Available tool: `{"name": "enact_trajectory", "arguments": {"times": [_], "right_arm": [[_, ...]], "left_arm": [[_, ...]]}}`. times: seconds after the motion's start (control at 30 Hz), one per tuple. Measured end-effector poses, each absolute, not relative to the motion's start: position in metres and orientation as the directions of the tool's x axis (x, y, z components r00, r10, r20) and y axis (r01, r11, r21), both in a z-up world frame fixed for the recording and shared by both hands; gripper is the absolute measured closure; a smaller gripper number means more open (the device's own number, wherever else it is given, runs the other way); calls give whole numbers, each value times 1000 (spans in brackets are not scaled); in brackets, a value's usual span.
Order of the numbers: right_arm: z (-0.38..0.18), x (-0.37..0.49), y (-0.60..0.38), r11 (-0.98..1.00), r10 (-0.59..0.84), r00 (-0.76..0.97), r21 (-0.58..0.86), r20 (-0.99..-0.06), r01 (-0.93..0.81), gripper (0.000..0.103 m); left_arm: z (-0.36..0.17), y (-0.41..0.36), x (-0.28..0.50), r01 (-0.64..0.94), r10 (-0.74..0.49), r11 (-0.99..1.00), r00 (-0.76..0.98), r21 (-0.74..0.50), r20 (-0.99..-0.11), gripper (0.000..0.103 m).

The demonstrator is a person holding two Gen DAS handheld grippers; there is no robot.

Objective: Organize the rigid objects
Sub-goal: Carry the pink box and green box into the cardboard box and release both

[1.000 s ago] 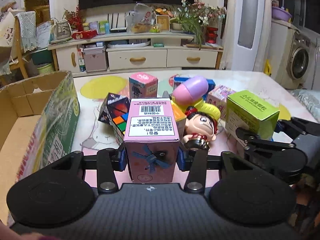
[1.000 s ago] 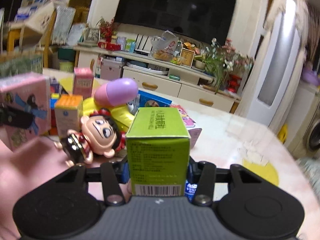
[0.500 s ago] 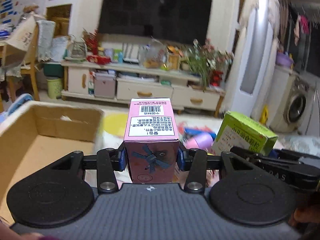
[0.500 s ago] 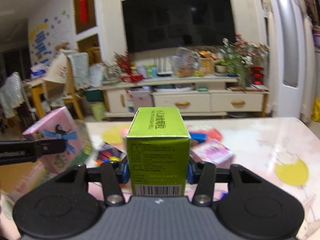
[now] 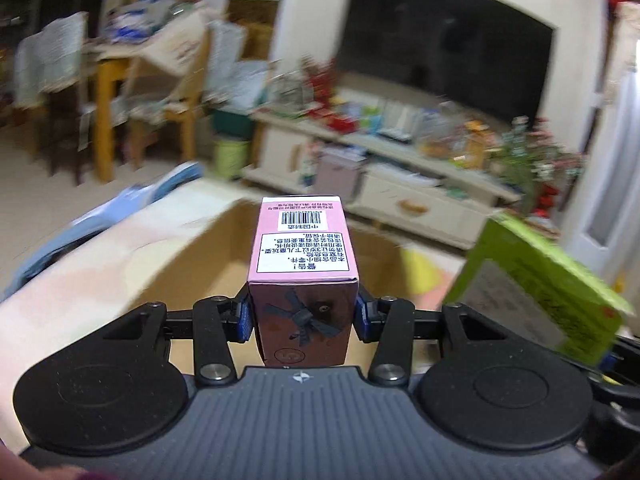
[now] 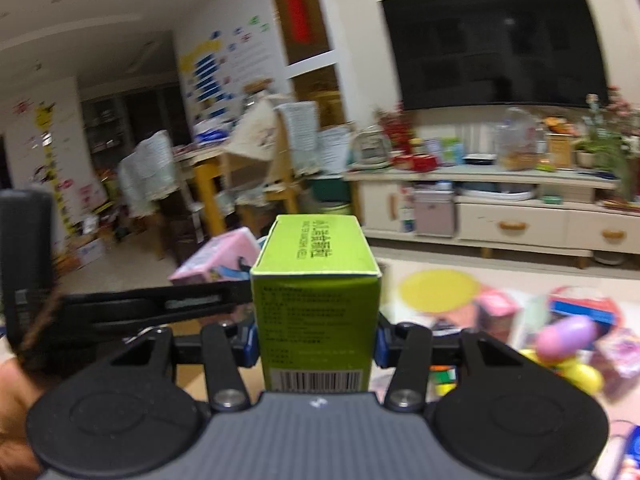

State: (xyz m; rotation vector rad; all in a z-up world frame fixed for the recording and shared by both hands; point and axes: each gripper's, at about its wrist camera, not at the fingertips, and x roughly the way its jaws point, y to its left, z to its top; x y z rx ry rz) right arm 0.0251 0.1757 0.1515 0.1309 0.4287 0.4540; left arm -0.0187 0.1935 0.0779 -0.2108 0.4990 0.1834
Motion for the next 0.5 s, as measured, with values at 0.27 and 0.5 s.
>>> {"name": "enact_trajectory", "arguments": {"times": [0.27,0.5], "right_arm": [[133,38,219,864,503,749,246,-430,-439,54],[120,33,236,855,517,711,247,-477,-456,54]], "left_arm": [[75,223,-5,-332,172,927,790,-174,-589,46],[81,225,-9,-379,215,913,763,-152,-609,46]]}}
